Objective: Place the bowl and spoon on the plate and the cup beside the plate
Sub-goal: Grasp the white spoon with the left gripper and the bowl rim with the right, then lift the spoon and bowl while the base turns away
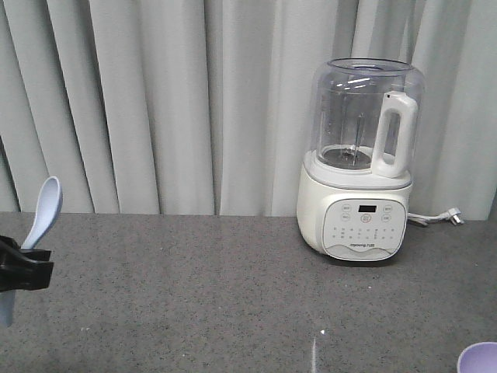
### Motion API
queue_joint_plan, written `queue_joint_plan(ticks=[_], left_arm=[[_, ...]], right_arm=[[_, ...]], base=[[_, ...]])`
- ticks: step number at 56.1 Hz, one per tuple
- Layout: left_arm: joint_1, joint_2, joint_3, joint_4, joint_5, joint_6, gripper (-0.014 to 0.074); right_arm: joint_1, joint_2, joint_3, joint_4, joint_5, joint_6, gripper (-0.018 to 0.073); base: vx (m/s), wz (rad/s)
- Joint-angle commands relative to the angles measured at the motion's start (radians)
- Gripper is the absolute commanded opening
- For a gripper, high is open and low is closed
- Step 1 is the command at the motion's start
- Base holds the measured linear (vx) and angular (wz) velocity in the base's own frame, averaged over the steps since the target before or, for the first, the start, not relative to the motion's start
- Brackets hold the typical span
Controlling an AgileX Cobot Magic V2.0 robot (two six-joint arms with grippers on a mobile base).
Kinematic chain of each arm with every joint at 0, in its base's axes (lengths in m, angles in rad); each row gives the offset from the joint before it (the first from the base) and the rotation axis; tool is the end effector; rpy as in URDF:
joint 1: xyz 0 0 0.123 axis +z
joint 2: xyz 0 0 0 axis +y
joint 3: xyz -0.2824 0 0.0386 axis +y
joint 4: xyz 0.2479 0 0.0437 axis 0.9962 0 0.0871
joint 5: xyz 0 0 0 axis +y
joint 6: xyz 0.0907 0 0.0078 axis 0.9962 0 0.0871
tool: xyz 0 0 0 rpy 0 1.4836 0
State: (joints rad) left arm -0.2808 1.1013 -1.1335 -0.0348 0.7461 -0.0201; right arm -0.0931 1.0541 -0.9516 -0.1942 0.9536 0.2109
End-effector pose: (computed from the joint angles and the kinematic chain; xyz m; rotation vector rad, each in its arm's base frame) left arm 0.2172 -0.0649 0.3905 0.2718 2.1880 -0.2087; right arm 0.1944 -0.0326 0.3320 0.3030 2.5063 -0.1981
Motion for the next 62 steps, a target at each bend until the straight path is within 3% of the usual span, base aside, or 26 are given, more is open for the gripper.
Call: queue_joint_plan(ticks=[1,17,48,55,62], left_arm=[[-0.005,-0.033,-0.030,-0.010,-0.052,0.010,-0.0007],[-0.005,-0.033,-0.030,-0.010,-0.047,0.011,-0.0006],[-0.005,-0.033,-0.030,-0.010,-0.037,0.011,-0.0006],[-0.005,-0.033,-0.030,-0.010,-0.046,0.011,-0.0006],[-0.005,-0.033,-0.030,-0.010,-0.051,0.011,-0.0006]], right_arm=[[-0.015,0.047,-0.032,-0.033,-0.030,0.001,0.0517],[-0.162,0.146,-0.029,0.071,-0.093,-0.045,0.0511],[-0.164,0.392,-0.029,0.098,-0.194,-0.072,0.0507],[-0.164,0.418,-0.029,0.099,-0.222,-0.071,0.0461],[-0.164,0.425,-0.029,0.098,-0.250,-0.071,0.0309]], base=[[0.00,0.00],[0.00,0.00],[0.00,0.00],[0.00,0.00],[0.00,0.00]])
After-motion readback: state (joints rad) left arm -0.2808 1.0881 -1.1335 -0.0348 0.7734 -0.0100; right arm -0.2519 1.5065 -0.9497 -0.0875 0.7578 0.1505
